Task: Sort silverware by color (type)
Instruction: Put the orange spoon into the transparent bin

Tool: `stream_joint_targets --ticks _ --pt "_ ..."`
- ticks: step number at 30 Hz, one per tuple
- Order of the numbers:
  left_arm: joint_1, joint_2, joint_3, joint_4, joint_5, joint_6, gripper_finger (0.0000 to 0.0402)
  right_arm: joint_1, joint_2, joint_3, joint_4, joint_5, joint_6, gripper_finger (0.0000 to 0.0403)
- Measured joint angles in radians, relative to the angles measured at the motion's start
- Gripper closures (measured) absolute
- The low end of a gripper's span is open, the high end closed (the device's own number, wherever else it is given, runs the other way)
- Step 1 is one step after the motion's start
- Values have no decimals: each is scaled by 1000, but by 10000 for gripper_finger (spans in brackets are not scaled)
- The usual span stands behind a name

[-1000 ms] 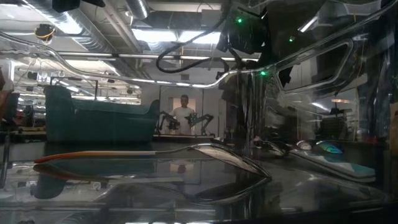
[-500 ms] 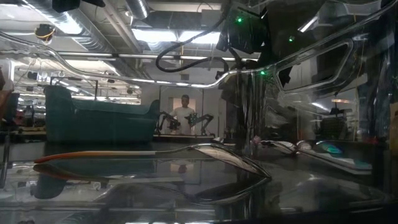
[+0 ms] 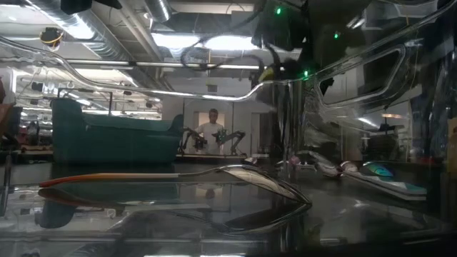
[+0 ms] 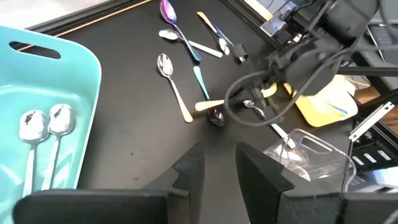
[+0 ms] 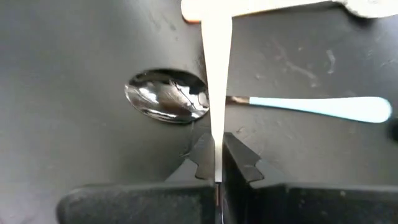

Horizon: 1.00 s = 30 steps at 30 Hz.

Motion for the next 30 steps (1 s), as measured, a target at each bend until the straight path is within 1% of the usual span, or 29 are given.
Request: stream_joint_targets --ticks 8,12,18,23,26,30 --pt "0 1 0 -1 -14 1 317 0 -126 0 -17 -2 -23 401" --pt "0 4 0 -1 -33 10 317 1 -194 0 -2 -49 -53 402" --pt "0 10 0 -1 -70 76 317 2 -270 0 112 -225 -109 402" --pt "0 26 0 0 -76 102 317 17 -291 0 260 -392 -127 403" --pt "0 41 0 0 -84 104 317 48 -290 0 324 -449 -152 403" --pt "0 61 0 4 -90 103 317 108 -290 0 347 -463 -194 403"
